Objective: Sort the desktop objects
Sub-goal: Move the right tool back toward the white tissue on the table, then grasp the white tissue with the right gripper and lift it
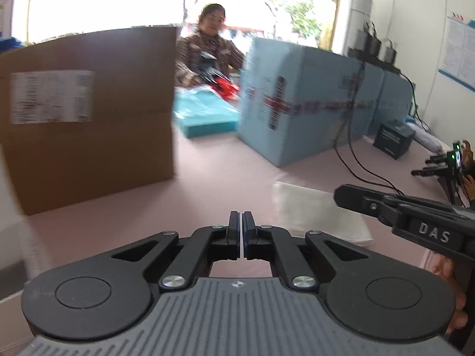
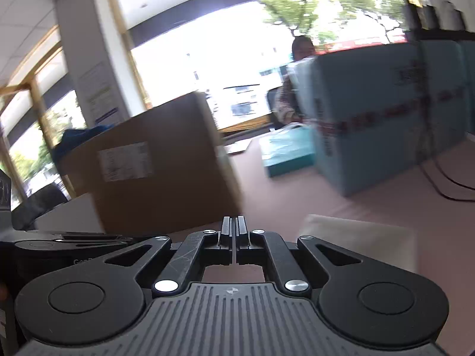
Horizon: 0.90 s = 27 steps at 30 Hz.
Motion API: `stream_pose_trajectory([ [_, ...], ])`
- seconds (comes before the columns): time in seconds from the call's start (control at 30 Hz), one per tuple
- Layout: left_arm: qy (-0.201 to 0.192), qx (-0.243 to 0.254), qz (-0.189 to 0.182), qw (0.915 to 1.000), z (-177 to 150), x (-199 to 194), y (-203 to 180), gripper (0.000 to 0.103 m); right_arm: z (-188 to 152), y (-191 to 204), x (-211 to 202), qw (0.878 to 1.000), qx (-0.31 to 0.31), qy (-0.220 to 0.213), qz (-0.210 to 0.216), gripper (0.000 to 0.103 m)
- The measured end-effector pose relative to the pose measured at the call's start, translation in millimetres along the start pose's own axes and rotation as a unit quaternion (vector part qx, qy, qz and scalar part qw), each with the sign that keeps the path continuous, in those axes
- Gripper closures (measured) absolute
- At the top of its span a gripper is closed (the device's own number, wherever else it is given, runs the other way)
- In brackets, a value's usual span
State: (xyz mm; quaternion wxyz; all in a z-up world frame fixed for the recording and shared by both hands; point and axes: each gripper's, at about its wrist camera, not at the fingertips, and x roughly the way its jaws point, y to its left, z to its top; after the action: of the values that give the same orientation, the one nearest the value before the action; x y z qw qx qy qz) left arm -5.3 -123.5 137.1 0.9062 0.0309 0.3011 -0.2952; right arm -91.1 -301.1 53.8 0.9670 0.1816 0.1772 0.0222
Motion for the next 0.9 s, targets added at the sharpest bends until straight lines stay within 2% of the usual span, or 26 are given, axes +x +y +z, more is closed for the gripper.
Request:
stream_pose_trajectory([
  [0.1,0.023,-0.014,-0.019,0.9995,3,47,-14,0.101,-8,-42,2,0.999,0.029,-0.008,-0.038,0.101],
  [0.17,0.042,-0.042,-0.028,0.9978,1,82,-13,0.101,-15,-71,6,0.997,0.050,-0.008,-0.066,0.101],
  [0.27,0.072,-0.072,-0.044,0.9938,-6,126,-10,0.101,-26,-117,17,0.991,0.102,0.003,-0.086,0.100],
  [0.37,0.078,-0.075,-0.064,0.9921,-13,150,-9,0.101,-39,-155,32,0.982,0.143,0.007,-0.124,0.098],
  [0.4,0.072,-0.079,-0.074,0.9915,-14,151,-8,0.101,-45,-166,35,0.978,0.160,0.003,-0.134,0.093],
  [0.47,0.053,-0.088,-0.102,0.9895,-16,151,-3,0.097,-51,-185,37,0.971,0.203,0.007,-0.123,0.080],
  [0.5,0.044,-0.093,-0.114,0.9881,-17,151,0,0.086,-51,-192,36,0.969,0.222,0.008,-0.107,0.063],
  [0.53,0.037,-0.098,-0.122,0.9869,-17,152,2,0.063,-51,-197,35,0.968,0.235,0.006,-0.092,0.046],
  [0.57,0.032,-0.106,-0.132,0.9849,-17,152,4,0.046,-51,-199,35,0.967,0.241,0.004,-0.082,0.044],
  [0.6,0.028,-0.116,-0.144,0.9822,-18,153,6,0.017,-51,-200,35,0.966,0.244,0.002,-0.083,0.044],
  [0.67,0.026,-0.134,-0.175,0.9751,-19,156,8,0.013,-53,-199,39,0.965,0.246,0.008,-0.089,0.044],
  [0.77,0.049,-0.142,-0.208,0.9666,-20,164,6,0.013,-55,-197,47,0.964,0.255,0.038,-0.064,0.042],
  [0.9,0.091,-0.141,-0.236,0.9572,-29,179,-3,0.018,-55,-178,56,0.978,0.189,0.045,-0.073,0.029],
])
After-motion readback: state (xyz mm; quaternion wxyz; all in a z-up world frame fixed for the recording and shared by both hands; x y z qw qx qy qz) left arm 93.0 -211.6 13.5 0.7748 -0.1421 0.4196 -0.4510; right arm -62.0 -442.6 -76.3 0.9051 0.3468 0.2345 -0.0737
